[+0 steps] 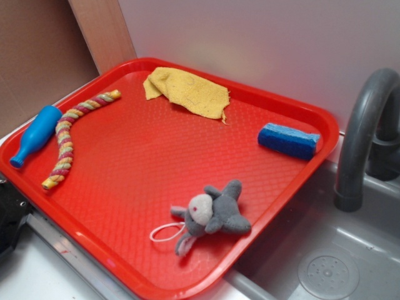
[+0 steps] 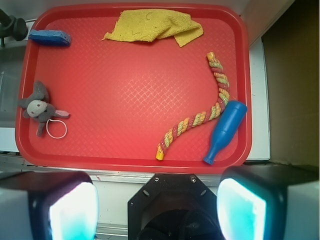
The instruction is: Grab the multicolored rope.
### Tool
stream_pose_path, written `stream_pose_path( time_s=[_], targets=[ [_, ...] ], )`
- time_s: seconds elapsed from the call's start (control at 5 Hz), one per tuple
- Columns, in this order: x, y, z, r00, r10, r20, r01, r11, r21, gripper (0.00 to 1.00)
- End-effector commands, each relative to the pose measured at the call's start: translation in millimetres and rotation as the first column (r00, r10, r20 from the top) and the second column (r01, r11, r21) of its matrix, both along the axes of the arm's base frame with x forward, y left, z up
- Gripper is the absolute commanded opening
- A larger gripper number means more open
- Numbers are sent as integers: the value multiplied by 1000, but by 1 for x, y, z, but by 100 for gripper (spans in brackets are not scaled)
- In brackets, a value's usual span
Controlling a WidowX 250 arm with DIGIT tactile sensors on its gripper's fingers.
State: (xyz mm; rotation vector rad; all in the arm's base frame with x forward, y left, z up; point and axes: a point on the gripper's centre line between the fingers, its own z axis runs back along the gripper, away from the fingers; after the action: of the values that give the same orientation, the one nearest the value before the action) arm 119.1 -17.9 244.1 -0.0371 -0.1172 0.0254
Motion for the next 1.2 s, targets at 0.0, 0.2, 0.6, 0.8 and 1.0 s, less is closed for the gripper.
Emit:
stream_pose_path(
  time_s=[0.0,0.2,0.6,0.8,1.0],
  targets=[
    [0,0,0,1000,0,0,0,1000,0,100],
    [13,-1,-5,1000,31,1,-31,999,9,100],
    [86,49,-55,997,81,4,-81,997,-14,100],
    [109,65,-85,1000,-1,25,1,1000,15,100],
    [126,68,-117,988,-138,71,136,990,43,100]
  ],
)
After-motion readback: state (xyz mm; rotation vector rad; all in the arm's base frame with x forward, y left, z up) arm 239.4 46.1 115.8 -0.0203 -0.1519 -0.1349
